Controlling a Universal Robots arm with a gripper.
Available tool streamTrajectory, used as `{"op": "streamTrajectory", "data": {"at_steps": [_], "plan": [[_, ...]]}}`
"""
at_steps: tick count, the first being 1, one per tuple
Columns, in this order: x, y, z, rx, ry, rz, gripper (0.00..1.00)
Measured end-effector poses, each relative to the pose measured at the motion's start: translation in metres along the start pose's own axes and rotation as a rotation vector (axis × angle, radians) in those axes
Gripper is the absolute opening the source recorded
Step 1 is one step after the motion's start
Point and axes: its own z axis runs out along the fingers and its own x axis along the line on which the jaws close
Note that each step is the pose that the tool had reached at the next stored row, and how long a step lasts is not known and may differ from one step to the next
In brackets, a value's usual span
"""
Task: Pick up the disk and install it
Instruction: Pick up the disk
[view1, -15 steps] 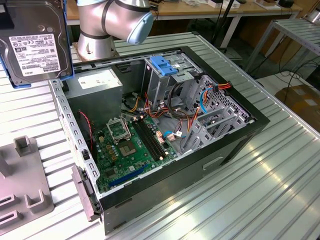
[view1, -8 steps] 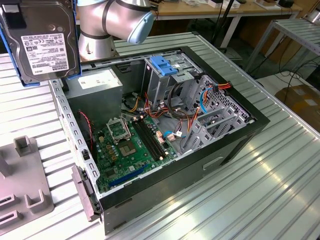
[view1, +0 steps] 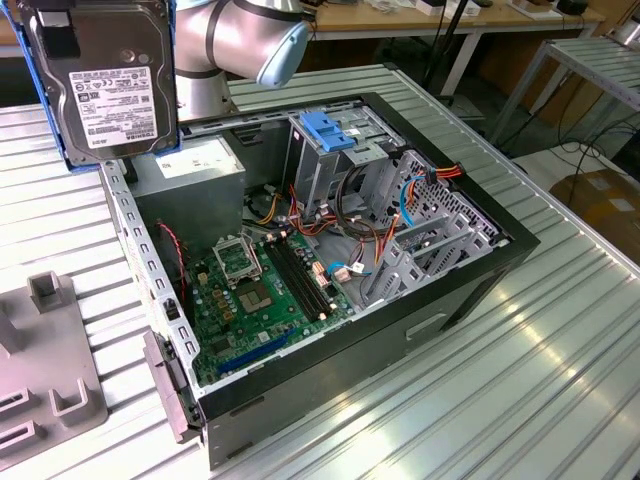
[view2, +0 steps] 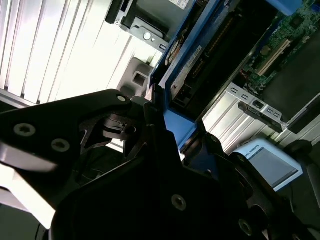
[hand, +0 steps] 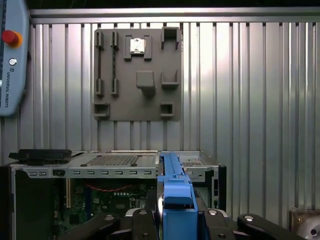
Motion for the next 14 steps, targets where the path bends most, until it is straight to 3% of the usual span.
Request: {"op": "streamTrajectory", "data": {"at_steps": [2,4,10,14], "plan": [[0.019,-0.0141,0.0006,0.0,0.0,0.0,0.36],[0.021,-0.0251,0.0009,-0.0001,0.0,0.0,0.36],[0.022,-0.0447,0.0013,-0.0001,0.0001,0.0,0.36],[0.0228,-0.0617,0.0017,0.0,0.0,0.0,0.36]]}}
